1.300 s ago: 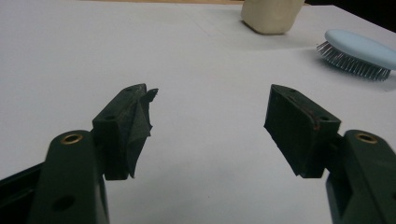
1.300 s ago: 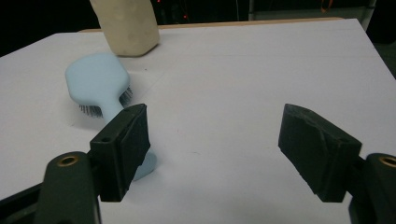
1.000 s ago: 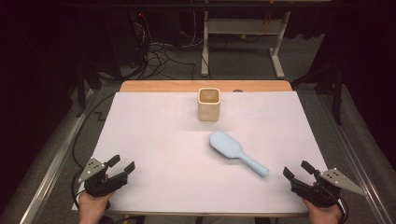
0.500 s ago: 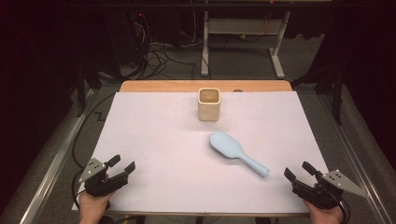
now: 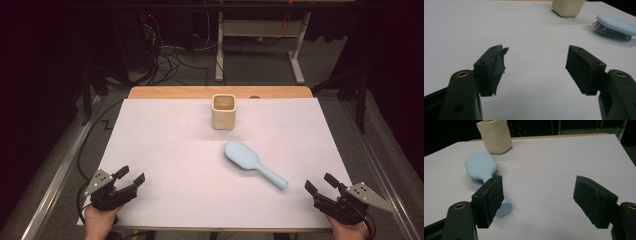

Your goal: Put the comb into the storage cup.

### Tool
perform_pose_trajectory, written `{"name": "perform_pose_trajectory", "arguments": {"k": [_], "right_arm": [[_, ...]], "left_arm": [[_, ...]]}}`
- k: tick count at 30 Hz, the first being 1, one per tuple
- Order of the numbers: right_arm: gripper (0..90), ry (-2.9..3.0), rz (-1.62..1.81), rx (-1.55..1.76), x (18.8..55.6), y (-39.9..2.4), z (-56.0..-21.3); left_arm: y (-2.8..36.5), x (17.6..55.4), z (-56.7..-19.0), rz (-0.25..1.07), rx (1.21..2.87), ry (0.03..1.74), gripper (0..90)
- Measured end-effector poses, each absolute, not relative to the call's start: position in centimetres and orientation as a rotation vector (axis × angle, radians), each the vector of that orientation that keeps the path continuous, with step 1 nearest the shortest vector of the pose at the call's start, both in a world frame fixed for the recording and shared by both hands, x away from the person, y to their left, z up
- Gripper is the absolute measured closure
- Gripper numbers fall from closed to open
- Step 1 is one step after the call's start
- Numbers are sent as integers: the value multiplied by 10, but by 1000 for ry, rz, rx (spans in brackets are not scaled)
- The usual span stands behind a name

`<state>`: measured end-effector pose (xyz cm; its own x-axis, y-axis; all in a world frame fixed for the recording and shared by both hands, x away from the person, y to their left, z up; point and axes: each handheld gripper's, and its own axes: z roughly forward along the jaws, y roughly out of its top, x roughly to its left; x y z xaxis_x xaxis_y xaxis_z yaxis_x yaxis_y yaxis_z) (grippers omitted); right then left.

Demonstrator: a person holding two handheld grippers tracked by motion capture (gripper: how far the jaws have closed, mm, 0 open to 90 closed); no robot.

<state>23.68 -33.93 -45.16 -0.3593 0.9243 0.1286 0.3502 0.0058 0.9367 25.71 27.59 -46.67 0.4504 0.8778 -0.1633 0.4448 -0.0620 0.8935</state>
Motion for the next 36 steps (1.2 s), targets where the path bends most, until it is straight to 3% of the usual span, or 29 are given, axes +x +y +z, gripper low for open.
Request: {"name": "perform_pose_trajectory", "arguments": {"k": [36], "right_arm": [[260,1756,1395,1248,255,-324,-446]], "left_arm": [[273,259,-468,536,1695,1158,328]]}}
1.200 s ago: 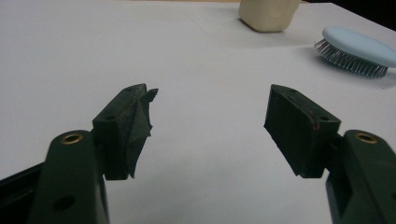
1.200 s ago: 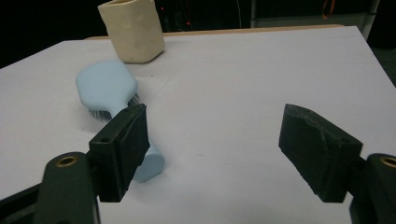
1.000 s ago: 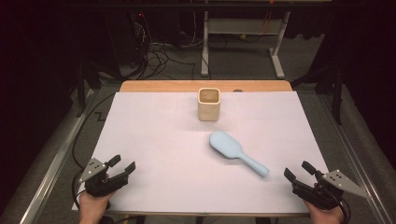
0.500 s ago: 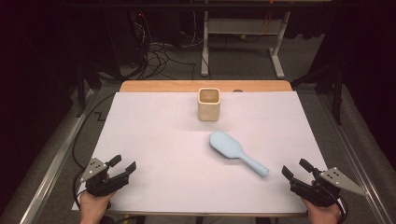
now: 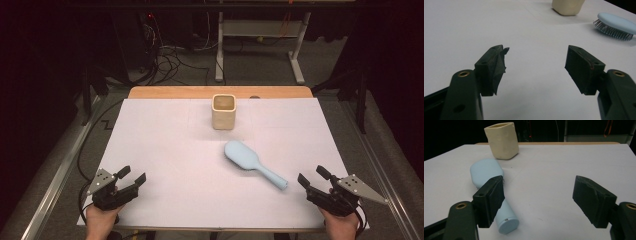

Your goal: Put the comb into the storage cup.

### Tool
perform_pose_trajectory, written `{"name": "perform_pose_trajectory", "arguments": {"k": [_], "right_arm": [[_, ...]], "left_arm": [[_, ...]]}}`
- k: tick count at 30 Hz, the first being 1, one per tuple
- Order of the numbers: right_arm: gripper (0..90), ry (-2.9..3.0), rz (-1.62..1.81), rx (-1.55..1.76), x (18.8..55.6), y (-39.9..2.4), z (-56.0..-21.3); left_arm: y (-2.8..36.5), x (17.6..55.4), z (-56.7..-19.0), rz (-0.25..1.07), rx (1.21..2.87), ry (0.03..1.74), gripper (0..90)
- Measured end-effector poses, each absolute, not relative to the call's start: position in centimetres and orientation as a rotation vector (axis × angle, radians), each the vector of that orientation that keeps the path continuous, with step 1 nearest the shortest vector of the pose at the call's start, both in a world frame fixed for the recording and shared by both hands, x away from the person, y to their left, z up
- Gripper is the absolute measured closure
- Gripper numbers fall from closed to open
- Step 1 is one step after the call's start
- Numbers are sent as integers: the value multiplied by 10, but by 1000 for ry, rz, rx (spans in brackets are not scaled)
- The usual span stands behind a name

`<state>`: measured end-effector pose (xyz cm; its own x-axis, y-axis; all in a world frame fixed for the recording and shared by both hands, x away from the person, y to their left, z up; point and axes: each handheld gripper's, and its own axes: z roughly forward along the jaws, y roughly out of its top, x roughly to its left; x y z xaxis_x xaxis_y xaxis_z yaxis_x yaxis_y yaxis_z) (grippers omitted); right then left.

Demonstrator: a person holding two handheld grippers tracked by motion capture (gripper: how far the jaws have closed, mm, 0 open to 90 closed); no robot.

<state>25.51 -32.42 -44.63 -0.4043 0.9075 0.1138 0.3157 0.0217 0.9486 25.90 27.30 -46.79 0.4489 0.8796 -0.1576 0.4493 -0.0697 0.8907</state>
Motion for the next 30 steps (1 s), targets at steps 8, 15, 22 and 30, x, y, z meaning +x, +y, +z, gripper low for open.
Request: {"name": "perform_pose_trajectory", "arguments": {"k": [8,15,22,30], "right_arm": [[261,1755,1408,1241,261,-319,-445],[260,1753,1420,1243,268,-316,-444],[259,1752,1429,1242,272,-313,-443],[256,1766,1435,1230,279,-307,-442]], "left_arm": [[273,259,-468,531,1694,1157,328],[273,260,-468,529,1693,1158,328],[274,260,-468,529,1692,1157,327],[274,259,-468,529,1689,1157,328]]}}
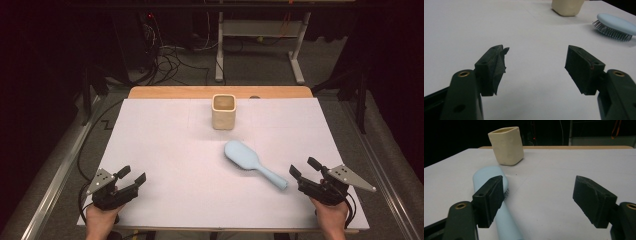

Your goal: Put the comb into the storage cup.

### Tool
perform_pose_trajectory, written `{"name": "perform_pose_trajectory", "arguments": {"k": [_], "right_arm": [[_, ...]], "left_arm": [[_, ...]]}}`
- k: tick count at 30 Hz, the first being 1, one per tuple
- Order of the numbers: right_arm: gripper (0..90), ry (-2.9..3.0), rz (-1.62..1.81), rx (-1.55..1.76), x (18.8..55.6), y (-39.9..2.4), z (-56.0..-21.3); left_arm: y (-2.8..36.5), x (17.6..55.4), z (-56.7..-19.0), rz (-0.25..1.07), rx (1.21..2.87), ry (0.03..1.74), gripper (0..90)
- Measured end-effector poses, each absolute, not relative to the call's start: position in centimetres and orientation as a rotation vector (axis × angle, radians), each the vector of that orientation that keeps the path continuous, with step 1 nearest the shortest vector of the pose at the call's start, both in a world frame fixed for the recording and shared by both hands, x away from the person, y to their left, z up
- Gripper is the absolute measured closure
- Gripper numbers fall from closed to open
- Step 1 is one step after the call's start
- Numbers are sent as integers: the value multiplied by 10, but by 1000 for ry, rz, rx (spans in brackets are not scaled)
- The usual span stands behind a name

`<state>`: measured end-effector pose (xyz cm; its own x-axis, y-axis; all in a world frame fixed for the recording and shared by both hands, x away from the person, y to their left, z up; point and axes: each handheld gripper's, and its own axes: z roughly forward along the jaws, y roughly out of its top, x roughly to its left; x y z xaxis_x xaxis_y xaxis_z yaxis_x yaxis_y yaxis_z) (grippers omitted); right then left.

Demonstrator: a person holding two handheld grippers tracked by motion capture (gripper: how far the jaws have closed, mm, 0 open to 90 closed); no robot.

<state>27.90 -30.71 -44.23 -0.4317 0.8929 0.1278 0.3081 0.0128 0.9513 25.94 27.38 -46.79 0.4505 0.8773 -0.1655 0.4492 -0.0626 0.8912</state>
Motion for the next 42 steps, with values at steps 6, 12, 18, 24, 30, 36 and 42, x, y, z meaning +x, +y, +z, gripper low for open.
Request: {"name": "perform_pose_trajectory", "arguments": {"k": [6,12,18,24,30,36,42], "right_arm": [[254,1782,1440,1221,283,-302,-441],[250,1814,1442,1191,289,-291,-437],[250,1838,1438,1172,295,-282,-436],[247,1879,1437,1162,301,-269,-434],[241,1924,1428,1163,307,-258,-431],[248,1991,1407,1199,313,-252,-424],[267,2076,1354,1226,317,-247,-417]], "left_arm": [[274,259,-468,528,1689,1156,327],[274,259,-467,529,1687,1154,327],[274,259,-467,530,1688,1152,328],[274,259,-467,530,1688,1152,328],[274,259,-467,529,1689,1152,328],[274,258,-467,526,1687,1151,328],[274,258,-467,527,1685,1155,328]]}}
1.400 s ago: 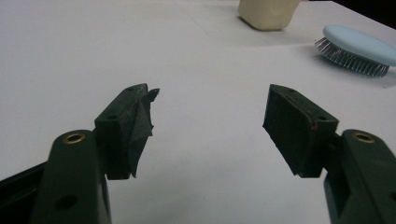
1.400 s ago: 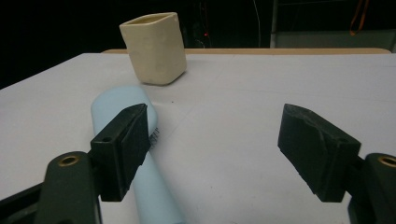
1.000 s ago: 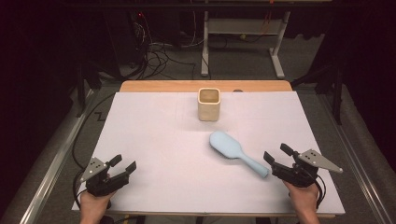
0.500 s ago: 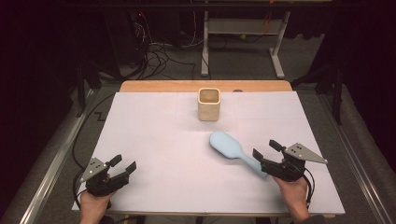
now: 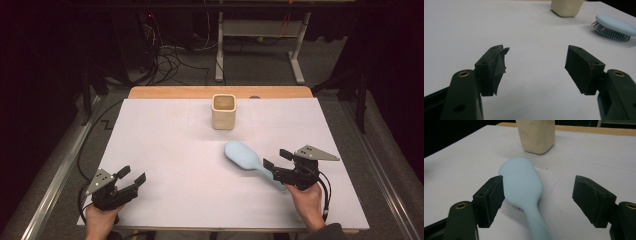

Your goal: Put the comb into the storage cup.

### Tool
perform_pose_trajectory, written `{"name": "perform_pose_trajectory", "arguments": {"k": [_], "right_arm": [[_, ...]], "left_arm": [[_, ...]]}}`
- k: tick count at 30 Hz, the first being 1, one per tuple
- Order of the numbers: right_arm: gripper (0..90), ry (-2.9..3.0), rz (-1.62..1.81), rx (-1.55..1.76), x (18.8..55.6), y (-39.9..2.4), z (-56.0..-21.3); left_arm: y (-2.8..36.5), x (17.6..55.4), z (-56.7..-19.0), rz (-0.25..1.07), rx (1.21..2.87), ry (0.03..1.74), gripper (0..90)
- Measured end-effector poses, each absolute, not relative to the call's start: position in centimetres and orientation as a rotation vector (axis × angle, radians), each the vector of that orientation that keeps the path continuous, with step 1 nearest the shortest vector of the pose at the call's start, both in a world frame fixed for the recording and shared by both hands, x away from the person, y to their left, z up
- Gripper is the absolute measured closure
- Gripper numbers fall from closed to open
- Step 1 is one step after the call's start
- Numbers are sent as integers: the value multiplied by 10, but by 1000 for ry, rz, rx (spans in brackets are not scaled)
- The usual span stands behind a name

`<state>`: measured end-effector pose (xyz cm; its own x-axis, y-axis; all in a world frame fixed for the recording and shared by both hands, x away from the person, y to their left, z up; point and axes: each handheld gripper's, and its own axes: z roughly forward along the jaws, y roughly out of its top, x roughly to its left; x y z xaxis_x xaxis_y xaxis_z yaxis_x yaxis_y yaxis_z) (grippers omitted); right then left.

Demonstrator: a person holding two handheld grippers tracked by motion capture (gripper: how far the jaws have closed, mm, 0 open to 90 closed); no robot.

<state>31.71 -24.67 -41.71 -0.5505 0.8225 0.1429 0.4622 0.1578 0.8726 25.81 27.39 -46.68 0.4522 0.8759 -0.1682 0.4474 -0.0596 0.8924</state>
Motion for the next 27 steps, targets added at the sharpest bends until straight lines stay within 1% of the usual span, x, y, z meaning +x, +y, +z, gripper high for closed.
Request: {"name": "perform_pose_trajectory", "arguments": {"k": [4,14,27], "right_arm": [[278,2140,1324,1203,320,-243,-414],[353,2342,1175,1170,328,-235,-407],[368,2473,928,1141,340,-216,-399]], "left_arm": [[274,258,-467,528,1685,1153,328],[274,258,-467,528,1689,1152,328],[274,258,-466,526,1689,1147,328]]}}
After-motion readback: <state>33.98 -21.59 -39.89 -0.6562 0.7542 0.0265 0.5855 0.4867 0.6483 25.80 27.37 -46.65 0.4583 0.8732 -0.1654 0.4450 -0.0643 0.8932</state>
